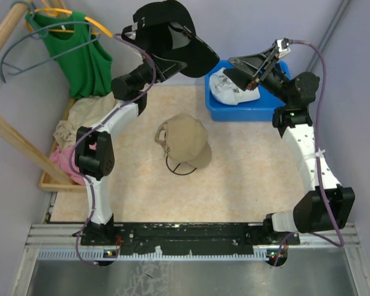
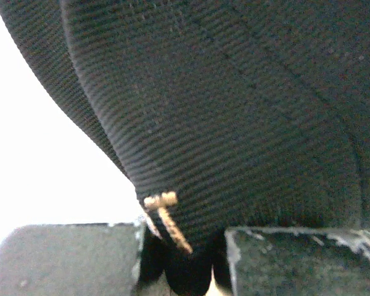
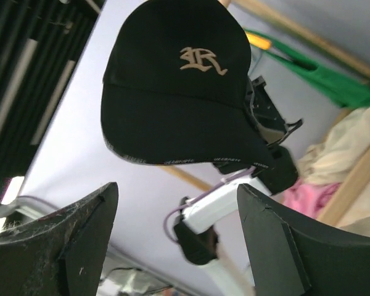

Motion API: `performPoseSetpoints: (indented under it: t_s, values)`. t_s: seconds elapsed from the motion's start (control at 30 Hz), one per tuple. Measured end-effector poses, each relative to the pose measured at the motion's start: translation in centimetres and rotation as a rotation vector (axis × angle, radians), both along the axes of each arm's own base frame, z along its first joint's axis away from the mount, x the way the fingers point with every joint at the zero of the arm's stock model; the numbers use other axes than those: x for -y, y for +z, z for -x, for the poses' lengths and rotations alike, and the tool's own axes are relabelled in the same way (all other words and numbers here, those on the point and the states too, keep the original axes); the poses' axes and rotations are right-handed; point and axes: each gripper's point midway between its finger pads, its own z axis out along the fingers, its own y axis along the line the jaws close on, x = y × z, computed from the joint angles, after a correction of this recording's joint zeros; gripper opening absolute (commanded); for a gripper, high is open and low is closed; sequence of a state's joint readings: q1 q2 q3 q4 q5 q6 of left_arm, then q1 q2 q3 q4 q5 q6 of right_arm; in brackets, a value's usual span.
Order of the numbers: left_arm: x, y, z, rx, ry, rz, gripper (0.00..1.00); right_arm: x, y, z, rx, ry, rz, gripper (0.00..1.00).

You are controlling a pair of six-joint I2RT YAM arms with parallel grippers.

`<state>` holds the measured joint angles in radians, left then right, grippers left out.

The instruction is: Stack the hats

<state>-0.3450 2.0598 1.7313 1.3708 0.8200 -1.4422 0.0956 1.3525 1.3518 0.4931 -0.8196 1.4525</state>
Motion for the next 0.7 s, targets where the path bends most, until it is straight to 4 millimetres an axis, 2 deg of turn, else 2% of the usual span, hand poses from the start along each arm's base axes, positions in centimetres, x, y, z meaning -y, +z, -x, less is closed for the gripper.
performPoseSetpoints:
  t_s: [0.1, 0.23, 0.4, 0.6, 0.7]
  values:
    - [0.2, 0.5, 1.2, 0.093, -0.014, -0.001, 0.00, -0.2, -0.2, 0.7, -0.088, 0.101, -0.114, 0.75]
    - [0.4, 0.0, 1.8, 0.179, -0.010, -0.017, 0.00, -0.4, 0.4, 1.6, -0.124, 0.215, -0.235, 0.74]
    - [0.5, -0.4, 1.6, 0.232, 0.018, -0.019, 0.00, -1.2, 0.7, 2.7, -0.113, 0.296, -0.288, 0.73]
    - [0.6, -0.5, 1.7, 0.270, 0.026, -0.028, 0.00, -3.4, 0.9, 4.9, -0.090, 0.396, -0.323, 0.73]
    - [0.5, -0.3, 1.8, 0.288, 0.027, -0.025, 0.00, -4.3, 0.6, 5.2, -0.096, 0.427, -0.333, 0.72]
